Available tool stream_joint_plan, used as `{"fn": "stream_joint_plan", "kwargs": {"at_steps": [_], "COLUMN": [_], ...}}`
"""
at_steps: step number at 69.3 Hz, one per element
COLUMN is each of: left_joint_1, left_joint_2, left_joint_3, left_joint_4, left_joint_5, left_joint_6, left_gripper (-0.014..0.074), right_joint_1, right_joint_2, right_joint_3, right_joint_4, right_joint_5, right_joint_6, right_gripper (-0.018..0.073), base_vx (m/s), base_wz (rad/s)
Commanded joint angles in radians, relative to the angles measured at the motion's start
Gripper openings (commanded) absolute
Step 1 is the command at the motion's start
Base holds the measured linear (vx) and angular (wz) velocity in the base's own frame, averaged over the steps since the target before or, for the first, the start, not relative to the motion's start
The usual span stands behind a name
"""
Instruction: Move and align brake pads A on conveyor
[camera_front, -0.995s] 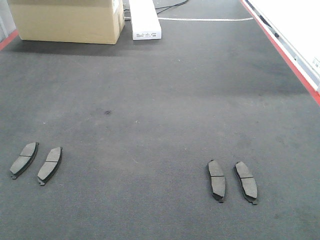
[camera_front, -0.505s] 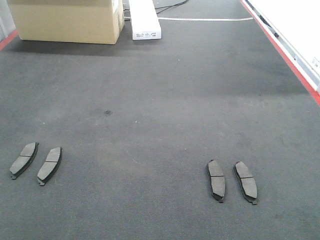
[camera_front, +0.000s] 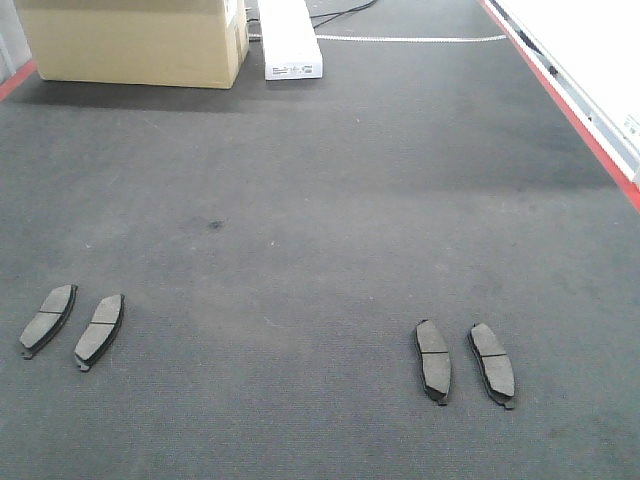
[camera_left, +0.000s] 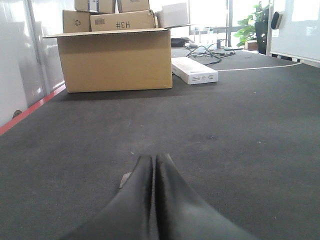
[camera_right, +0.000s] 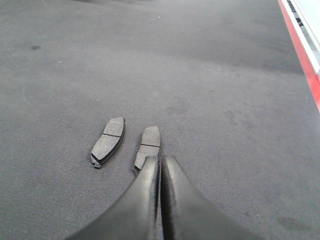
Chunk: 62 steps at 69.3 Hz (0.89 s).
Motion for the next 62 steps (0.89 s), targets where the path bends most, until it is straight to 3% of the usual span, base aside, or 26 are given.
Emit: {"fn": "stream_joint_plan", "kwargs": {"at_steps": [1,48,62], "left_joint_1": [-0.003,-0.003,-0.003], "left_joint_2": [-0.015,-0.015,-0.015], "left_joint_3": [0.018,0.018,0.018], "left_joint_4": [-0.001,-0.001,-0.001], "left_joint_5": [-0.067,-0.067,-0.066], "left_joint_6": [-0.009,-0.009,-0.009], "left_gripper": [-0.0006,-0.0006,-0.0006], "right_joint_1": [0.000,-0.003,-0.114], "right_joint_2": [0.014,0.014,0.014], "right_joint_3": [-0.025,-0.025,-0.025], "right_joint_4": [-0.019,-0.018,0.023], "right_joint_5": [-0.069,-0.070,-0.115], "right_joint_6": [-0.009,-0.010,-0.008], "right_gripper": [-0.0007,-0.0007,-0.0007], "base_vx": [0.00,0.00,0.00], "base_wz": [0.00,0.00,0.00]}}
